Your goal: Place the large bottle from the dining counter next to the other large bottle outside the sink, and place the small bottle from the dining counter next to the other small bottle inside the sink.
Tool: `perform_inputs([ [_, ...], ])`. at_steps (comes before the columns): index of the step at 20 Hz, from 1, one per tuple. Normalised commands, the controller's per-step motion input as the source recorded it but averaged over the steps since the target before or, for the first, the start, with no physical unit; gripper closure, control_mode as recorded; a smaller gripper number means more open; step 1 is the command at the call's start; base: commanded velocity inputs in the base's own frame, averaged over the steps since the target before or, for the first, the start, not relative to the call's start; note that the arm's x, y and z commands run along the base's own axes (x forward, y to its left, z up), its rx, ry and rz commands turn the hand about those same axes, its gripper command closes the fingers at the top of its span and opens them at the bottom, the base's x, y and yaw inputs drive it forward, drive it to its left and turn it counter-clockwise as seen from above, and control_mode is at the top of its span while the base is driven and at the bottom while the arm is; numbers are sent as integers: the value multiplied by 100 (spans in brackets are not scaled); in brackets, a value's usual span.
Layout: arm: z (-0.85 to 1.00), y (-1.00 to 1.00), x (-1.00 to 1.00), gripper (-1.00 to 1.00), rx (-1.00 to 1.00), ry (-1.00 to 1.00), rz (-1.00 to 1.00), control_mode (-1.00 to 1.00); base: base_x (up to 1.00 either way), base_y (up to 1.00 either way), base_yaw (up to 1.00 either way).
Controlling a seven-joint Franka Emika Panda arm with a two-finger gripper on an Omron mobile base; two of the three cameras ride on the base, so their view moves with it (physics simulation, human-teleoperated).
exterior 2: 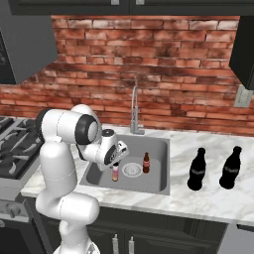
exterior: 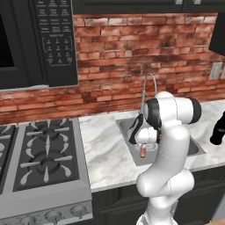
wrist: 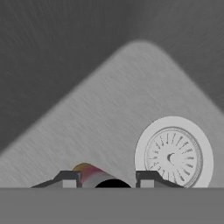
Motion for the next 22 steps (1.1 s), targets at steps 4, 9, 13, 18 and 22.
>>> perform_inputs([
  [4,-13,11,-18,100,0,0,-1,-100,0,0,0],
  [9,-12,10,-20,100,0,0,-1,-100,0,0,0],
  [13,-11,11,-18,-100,0,0,-1,-100,0,0,0],
  [18,-9,11,-18,-100,0,0,-1,-100,0,0,0],
  [22,-3,9,-18,-100,0,0,-1,-100,0,0,0],
])
